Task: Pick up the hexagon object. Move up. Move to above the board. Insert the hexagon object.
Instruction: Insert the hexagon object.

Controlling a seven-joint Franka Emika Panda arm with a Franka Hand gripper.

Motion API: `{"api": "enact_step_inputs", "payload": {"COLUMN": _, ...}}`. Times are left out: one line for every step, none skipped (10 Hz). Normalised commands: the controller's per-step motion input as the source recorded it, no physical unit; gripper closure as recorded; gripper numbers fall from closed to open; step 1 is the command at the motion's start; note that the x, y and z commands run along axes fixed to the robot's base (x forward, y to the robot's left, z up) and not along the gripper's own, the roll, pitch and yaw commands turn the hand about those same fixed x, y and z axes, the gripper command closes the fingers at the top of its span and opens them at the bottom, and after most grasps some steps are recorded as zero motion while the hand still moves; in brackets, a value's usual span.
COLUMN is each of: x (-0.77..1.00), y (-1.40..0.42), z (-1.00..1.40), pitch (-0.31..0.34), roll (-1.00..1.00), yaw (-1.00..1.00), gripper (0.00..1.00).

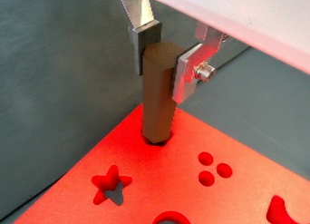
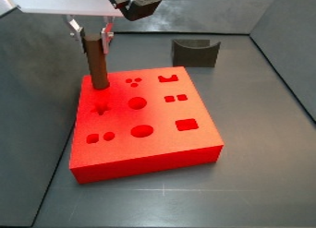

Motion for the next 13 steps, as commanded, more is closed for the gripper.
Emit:
{"api": "enact_step_inputs", "payload": {"x": 0.00, "y": 0.00, "z": -0.37, "pitch": 0.040, "roll": 0.22, "yaw": 0.97, "gripper": 1.00}}
{"api": "enact_step_inputs", "payload": {"x": 0.00, "y": 0.00, "z": -0.31, "pitch": 0.049, "roll": 0.19, "yaw": 0.99, "gripper": 1.00}}
{"api": "enact_step_inputs", "payload": {"x": -0.01, "y": -0.13, "z": -0.17, "pitch": -0.029, "roll": -0.03, "yaw": 0.00, "gripper": 1.00}}
{"api": "enact_step_inputs", "payload": {"x": 0.11, "y": 0.00, "z": -0.07, "pitch": -0.060, "roll": -0.02, "yaw": 0.00, "gripper": 1.00}}
{"api": "enact_step_inputs", "payload": {"x": -0.04, "y": 0.03, "z": -0.26, "pitch": -0.040, "roll": 0.01, "yaw": 0.49, "gripper": 1.00}}
{"api": "enact_step_inputs", "payload": {"x": 0.00, "y": 0.02, "z": -0.41, "pitch": -0.026, "roll": 0.01, "yaw": 1.00, "gripper": 1.00}}
{"api": "enact_step_inputs", "payload": {"x": 0.00, "y": 0.00, "z": -0.34, "pitch": -0.071, "roll": 0.00, "yaw": 1.00, "gripper": 1.00}}
{"api": "enact_step_inputs", "payload": {"x": 0.00, "y": 0.00, "z": -0.30, "pitch": -0.086, "roll": 0.00, "yaw": 1.00, "gripper": 1.00}}
{"api": "enact_step_inputs", "payload": {"x": 0.00, "y": 0.00, "z": -0.28, "pitch": -0.057, "roll": 0.02, "yaw": 1.00, "gripper": 1.00}}
{"api": "enact_step_inputs", "payload": {"x": 0.19, "y": 0.03, "z": -0.18, "pitch": -0.007, "roll": 0.03, "yaw": 0.85, "gripper": 1.00}}
{"api": "enact_step_inputs", "payload": {"x": 0.24, "y": 0.12, "z": -0.17, "pitch": 0.000, "roll": 0.07, "yaw": 0.75, "gripper": 1.00}}
{"api": "enact_step_inputs", "payload": {"x": 0.21, "y": 0.21, "z": -0.23, "pitch": 0.000, "roll": 0.06, "yaw": 0.70, "gripper": 1.00}}
{"api": "enact_step_inputs", "payload": {"x": 0.57, "y": 0.13, "z": -0.11, "pitch": -0.037, "roll": 0.00, "yaw": 0.45, "gripper": 1.00}}
